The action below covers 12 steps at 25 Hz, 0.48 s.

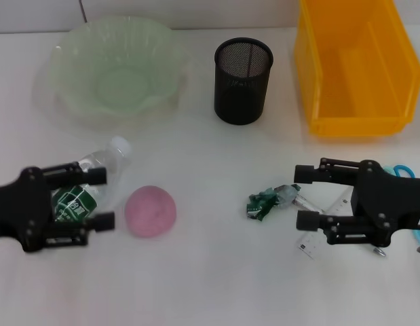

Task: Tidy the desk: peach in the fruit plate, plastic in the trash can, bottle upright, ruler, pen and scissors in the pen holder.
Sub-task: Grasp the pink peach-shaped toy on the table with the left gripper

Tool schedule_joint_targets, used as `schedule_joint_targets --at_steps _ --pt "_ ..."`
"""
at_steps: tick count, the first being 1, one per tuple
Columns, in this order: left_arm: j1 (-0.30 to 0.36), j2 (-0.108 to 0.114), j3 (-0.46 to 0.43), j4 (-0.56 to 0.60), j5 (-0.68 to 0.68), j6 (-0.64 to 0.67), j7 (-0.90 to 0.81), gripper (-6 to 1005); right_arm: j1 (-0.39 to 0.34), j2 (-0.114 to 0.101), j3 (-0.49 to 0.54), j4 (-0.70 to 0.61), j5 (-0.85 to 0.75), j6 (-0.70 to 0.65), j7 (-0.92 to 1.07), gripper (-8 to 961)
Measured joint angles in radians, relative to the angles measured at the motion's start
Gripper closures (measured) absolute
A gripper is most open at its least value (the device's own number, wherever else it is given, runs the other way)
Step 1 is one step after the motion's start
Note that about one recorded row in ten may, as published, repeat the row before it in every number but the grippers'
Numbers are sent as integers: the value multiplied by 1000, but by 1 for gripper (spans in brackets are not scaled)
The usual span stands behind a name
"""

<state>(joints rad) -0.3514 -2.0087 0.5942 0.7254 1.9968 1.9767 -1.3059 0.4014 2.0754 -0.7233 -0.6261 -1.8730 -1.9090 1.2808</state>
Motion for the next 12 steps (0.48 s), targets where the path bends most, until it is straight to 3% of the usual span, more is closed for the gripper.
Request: schedule_joint_targets --at_steps 3,5,7,8,11,12 --pt "-3 0 -4 46 0 -1 -50 211 -5 0 19 -1 0 -4 0 182" --pt "-15 -8 8 219 5 2 -238 215 -14 -1 39 -3 0 -9 0 182" --pt "-15 -8 8 219 5 2 -238 220 -18 -2 42 -3 0 -9 0 182" --pt "-36 -26 87 442 9 3 -417 222 -25 -4 46 -4 0 -6 0 182" --pt "-43 -34 114 494 13 2 -453 229 -32 -6 56 -3 0 -2 -1 182" --pt "-59 -44 153 576 24 -3 -510 231 -39 -7 64 -1 0 -2 -3 182"
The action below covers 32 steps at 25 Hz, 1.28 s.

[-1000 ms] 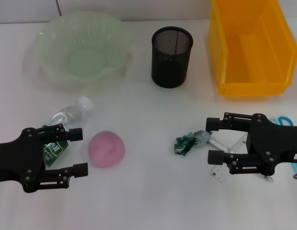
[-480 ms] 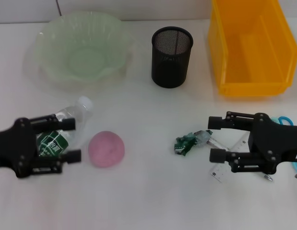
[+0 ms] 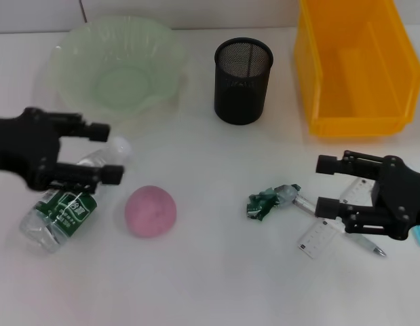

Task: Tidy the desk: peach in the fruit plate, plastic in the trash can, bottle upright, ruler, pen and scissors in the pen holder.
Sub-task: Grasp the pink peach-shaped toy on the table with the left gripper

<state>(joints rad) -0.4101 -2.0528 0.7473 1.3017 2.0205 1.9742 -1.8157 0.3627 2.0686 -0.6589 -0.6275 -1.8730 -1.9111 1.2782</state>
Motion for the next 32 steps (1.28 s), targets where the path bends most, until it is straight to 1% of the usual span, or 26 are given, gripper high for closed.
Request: schedule_joint_targets --at_steps 1,2,4,5,6,7,8,10,13,14,15,19,21,22,24,25,26,31,32 --pt "0 0 0 0 0 0 0 233 -7 -1 8 1 0 0 -3 182" --pt "-41 -11 56 89 33 -7 -76 235 -15 -1 17 1 0 0 -6 182" --pt "-110 -15 172 138 112 -44 -160 240 -39 -2 50 -1 0 -8 -15 182" --pt "-110 -15 172 138 112 -44 -160 242 -39 -2 50 -1 0 -8 -15 182" --pt "-146 -17 254 153 180 -87 -199 244 -53 -2 79 0 0 -9 -26 182" --pt "-146 -17 254 153 180 -87 -199 246 -53 -2 79 0 0 -9 -26 182" --pt "-163 -18 297 159 216 -111 -216 249 -64 -2 103 2 0 -9 -36 182" --pt "-192 -21 392 162 283 -149 -246 253 -68 -2 116 2 -1 -8 -39 182" --pt "-209 -25 502 165 330 -185 -285 260 -82 -4 138 4 -5 -2 -45 182" --pt "-209 -25 502 165 330 -185 -285 262 -82 -4 138 4 -5 -2 -45 182" --pt "-210 -26 582 166 361 -214 -306 264 -83 -4 138 4 -5 -1 -47 182" --pt "-194 -27 716 163 450 -290 -334 273 -85 -4 138 5 -5 -1 -48 182" --pt "-184 -27 766 155 497 -323 -347 277 -83 -4 139 5 -6 0 -48 182" --pt "-184 -27 766 155 497 -323 -347 280 -82 -4 139 5 -6 1 -48 182" --pt "-172 -27 810 140 547 -354 -367 284 -81 -4 139 5 -6 2 -48 182" --pt "-172 -27 810 140 547 -354 -367 286 -80 -4 139 5 -6 2 -48 183" --pt "-159 -27 837 133 571 -377 -375 289 -78 -4 139 5 -6 2 -48 183" --pt "-159 -27 837 133 571 -377 -375 300 -75 -1 135 6 -8 4 -48 183" --pt "-145 -27 862 117 586 -400 -376 302 -75 -1 135 6 -8 7 -48 183"
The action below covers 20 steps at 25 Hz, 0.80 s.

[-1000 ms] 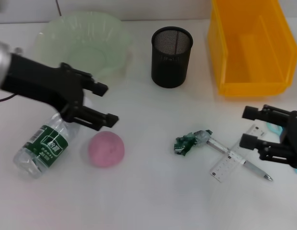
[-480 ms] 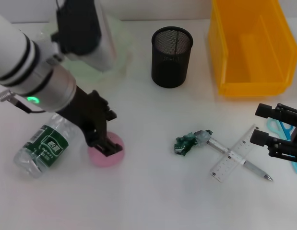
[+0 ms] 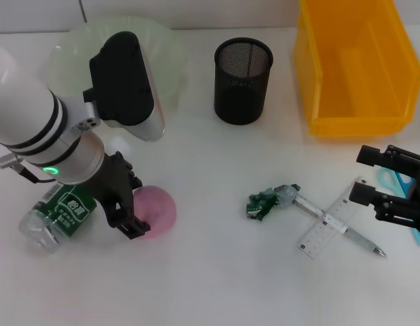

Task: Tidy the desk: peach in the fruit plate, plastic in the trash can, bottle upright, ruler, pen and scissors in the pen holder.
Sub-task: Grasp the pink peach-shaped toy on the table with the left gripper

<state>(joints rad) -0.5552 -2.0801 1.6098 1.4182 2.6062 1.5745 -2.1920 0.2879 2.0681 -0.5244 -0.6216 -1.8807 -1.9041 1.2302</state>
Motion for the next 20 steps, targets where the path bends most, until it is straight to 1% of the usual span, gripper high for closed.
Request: schedule_joint_targets --at_steps 1,3,10,15,19,20 --pt "-4 0 1 -28 2 -7 0 304 1 1 -1 0 0 8 0 183" --pt "-7 0 1 -42 0 -12 -1 308 1 2 -3 0 0 13 0 183" --pt "0 0 17 -48 -15 -36 2 324 4 5 -5 0 0 25 0 183" --pt "1 0 18 -48 -18 -37 3 514 8 4 -5 0 0 26 0 183" --pt "3 0 12 -42 -29 -38 4 734 8 2 -5 0 0 30 0 183" --pt "3 0 12 -42 -29 -38 4 745 8 2 -5 0 0 30 0 183"
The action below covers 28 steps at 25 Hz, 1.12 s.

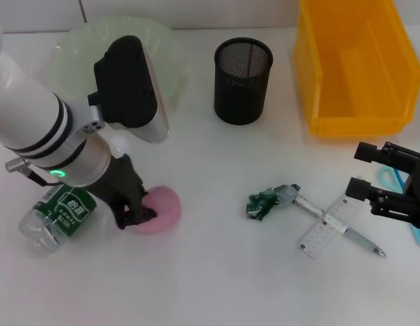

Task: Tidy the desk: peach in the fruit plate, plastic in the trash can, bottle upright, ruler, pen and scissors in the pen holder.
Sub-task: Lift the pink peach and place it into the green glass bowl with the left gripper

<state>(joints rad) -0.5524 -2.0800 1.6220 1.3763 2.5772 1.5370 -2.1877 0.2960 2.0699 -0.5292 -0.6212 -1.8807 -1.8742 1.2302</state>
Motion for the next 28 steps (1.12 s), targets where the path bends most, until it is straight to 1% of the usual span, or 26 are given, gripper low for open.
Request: schedule_joint_targets --at_steps 1,3,4,5,8,11,12,13,15,16,17,18,19,20,22,23,25,26,28 --pt "3 2 -13 16 -38 0 5 757 0 0 1 0 0 3 0 183" --pt "3 2 -13 16 -38 0 5 779 0 0 2 0 0 3 0 183" --pt "8 5 -70 56 -112 3 27 791 -1 -1 3 0 0 3 0 183" --pt "9 6 -90 64 -126 4 36 802 -1 -1 2 0 0 3 0 183" --pt "3 8 -207 90 -199 9 84 822 -1 -1 2 0 0 3 0 183" --pt "-26 10 -333 90 -223 6 104 842 -5 -2 6 0 0 0 0 183" --pt "-26 10 -333 90 -223 6 104 848 -6 -2 6 0 0 -1 0 183" --pt "-47 11 -411 80 -228 -27 108 854 -8 -2 7 0 0 -2 0 183" --pt "-61 12 -468 60 -229 -100 109 865 -10 -2 7 0 1 -5 0 183" --pt "-61 12 -468 60 -229 -100 109 871 -11 -2 7 0 1 -6 0 183" --pt "-67 13 -484 41 -222 -146 109 877 -11 -2 7 0 1 -6 0 183" --pt "-83 15 -508 3 -190 -224 105 882 -11 -2 7 0 2 -7 0 183" --pt "-96 15 -528 -23 -160 -266 100 888 -11 -2 7 0 2 -9 0 183" --pt "-105 15 -541 -40 -144 -286 98 892 -11 -2 6 0 3 -13 0 183" --pt "-105 15 -541 -40 -144 -286 98 901 -10 0 6 0 4 -19 0 183" --pt "-138 14 -588 -129 -84 -378 86 906 -9 1 8 0 4 -21 0 183" --pt "-143 13 -595 -157 -76 -411 84 915 -8 3 9 0 4 -22 0 183" --pt "-143 13 -597 -171 -74 -435 84 887 -8 4 10 0 5 -23 0 183" --pt "-142 13 -597 -174 -75 -440 84 831 -7 4 9 0 5 -23 0 183"
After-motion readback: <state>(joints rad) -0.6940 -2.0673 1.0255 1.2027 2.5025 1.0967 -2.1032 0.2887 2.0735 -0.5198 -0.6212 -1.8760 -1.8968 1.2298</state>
